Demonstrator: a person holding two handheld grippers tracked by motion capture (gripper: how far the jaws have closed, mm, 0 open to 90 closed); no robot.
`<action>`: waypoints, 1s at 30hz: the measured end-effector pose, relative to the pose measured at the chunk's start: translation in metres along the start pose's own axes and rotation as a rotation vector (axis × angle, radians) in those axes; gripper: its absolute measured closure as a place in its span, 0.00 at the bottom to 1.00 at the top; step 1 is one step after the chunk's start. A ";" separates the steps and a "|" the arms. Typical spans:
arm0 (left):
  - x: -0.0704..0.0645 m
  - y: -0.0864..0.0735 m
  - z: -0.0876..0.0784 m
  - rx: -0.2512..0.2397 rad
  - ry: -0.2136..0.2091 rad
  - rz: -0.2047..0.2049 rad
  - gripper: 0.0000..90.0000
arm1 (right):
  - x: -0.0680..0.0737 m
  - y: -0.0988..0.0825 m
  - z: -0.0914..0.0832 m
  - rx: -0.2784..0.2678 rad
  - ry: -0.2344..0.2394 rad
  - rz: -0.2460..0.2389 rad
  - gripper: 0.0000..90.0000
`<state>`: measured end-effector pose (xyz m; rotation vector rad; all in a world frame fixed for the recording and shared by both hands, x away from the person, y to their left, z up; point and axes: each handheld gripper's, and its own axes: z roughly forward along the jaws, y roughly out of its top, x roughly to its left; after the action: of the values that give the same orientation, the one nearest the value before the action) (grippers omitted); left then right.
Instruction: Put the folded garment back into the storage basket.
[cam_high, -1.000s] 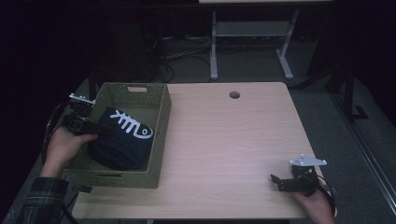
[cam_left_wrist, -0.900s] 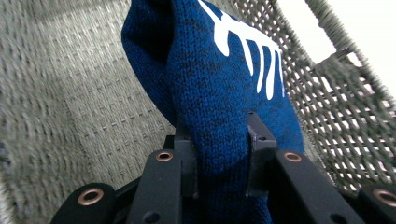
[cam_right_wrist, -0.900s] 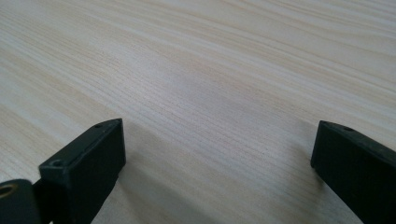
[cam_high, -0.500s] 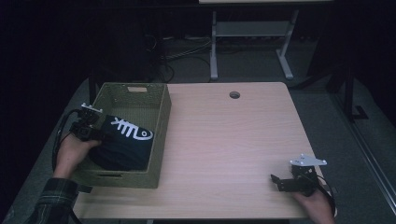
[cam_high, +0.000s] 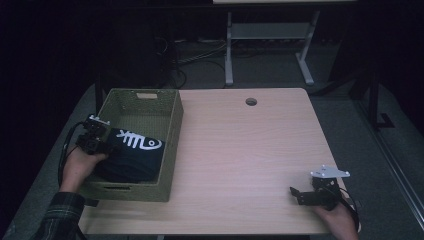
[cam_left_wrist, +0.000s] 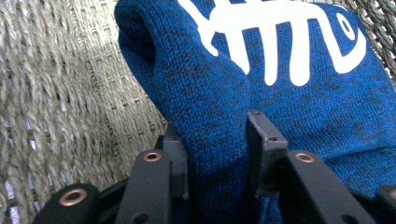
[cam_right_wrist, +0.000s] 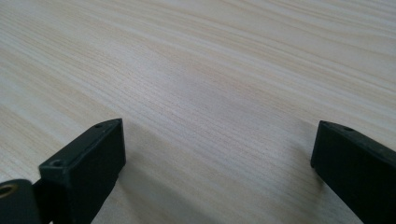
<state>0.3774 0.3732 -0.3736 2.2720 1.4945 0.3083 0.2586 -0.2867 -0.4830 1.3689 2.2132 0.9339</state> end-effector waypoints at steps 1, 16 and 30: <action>0.000 0.000 0.000 -0.001 0.004 0.000 0.69 | 0.000 0.000 0.000 0.000 0.000 0.000 0.03; 0.004 0.001 -0.010 -0.030 0.040 -0.031 0.41 | 0.000 0.000 0.000 0.000 0.000 0.000 0.03; -0.002 0.008 -0.033 -0.152 0.014 -0.026 0.19 | 0.000 0.000 0.000 0.000 0.000 -0.002 0.03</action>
<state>0.3702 0.3754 -0.3402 2.1344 1.4543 0.4161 0.2586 -0.2869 -0.4831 1.3666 2.2138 0.9335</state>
